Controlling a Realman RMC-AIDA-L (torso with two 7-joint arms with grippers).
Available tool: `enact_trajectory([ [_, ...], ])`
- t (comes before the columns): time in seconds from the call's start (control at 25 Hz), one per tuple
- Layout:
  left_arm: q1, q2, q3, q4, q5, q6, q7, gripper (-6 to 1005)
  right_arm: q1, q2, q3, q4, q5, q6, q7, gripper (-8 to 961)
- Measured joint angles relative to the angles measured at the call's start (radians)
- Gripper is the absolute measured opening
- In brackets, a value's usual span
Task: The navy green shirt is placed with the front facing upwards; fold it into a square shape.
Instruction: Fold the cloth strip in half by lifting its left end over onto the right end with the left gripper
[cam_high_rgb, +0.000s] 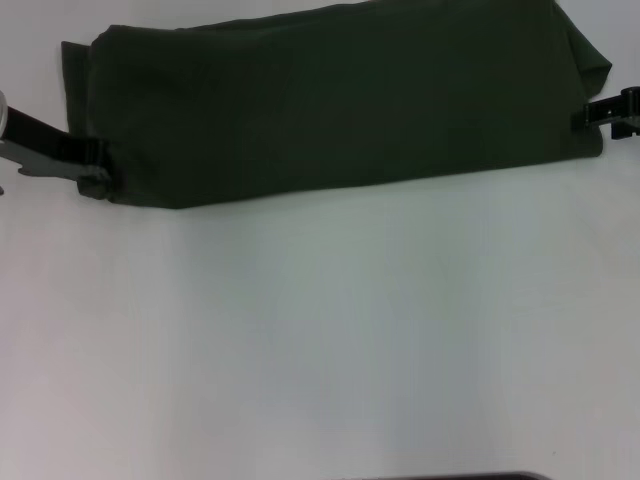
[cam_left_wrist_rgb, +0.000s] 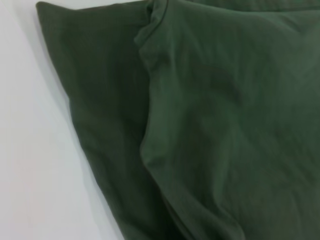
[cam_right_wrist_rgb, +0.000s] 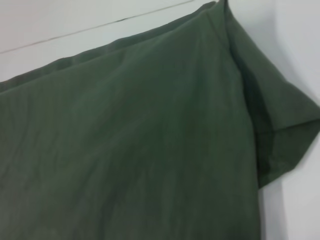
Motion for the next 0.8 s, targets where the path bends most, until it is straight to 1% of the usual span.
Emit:
enact_trajectory([
  [0.2, -0.003, 0.000, 0.000, -0.001, 0.000, -0.005, 0.000, 23, -0.001, 0.007, -0.002, 0.013, -0.002, 0.026, 0.000, 721],
  [0.52, 0.000, -0.002, 0.000, 0.000, 0.000, -0.015, 0.002, 23, 0.001, 0.013, 0.002, 0.065, 0.002, 0.078, -0.001, 720],
  [0.8, -0.002, -0.003, 0.001, -0.004, 0.000, -0.018, 0.004, 22, 0.004, 0.018, 0.008, 0.071, 0.010, 0.082, -0.003, 720],
])
